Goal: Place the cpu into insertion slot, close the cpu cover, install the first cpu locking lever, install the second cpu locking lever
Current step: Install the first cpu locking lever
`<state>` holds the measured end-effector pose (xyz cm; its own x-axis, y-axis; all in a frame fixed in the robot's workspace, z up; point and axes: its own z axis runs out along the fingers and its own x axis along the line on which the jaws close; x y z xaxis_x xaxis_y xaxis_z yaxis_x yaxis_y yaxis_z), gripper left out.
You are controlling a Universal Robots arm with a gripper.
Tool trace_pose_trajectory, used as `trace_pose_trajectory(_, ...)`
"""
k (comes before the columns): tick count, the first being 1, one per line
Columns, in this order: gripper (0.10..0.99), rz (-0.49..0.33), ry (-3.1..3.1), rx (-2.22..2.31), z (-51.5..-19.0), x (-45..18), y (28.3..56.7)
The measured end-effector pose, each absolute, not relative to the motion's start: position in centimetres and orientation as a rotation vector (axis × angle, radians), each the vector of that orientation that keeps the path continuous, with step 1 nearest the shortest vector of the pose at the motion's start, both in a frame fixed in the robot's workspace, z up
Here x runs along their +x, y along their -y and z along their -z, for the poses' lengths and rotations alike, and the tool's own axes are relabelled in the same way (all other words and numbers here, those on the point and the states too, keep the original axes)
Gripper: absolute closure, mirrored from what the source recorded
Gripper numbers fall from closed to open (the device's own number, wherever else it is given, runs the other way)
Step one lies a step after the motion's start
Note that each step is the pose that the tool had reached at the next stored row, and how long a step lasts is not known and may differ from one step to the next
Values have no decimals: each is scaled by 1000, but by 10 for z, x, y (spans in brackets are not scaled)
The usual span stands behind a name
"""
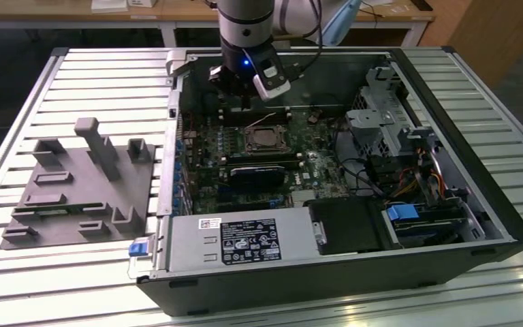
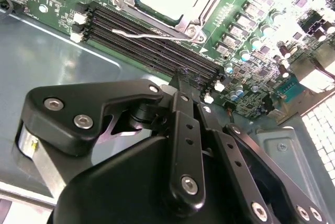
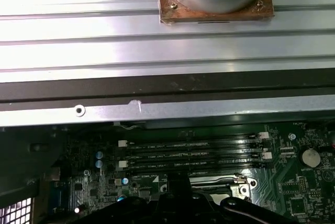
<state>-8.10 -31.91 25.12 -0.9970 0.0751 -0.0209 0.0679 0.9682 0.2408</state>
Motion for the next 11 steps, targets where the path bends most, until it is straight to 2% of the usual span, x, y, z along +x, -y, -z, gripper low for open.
trace_pose_trajectory(11,984,-370,-2995,92,-247,-81,319)
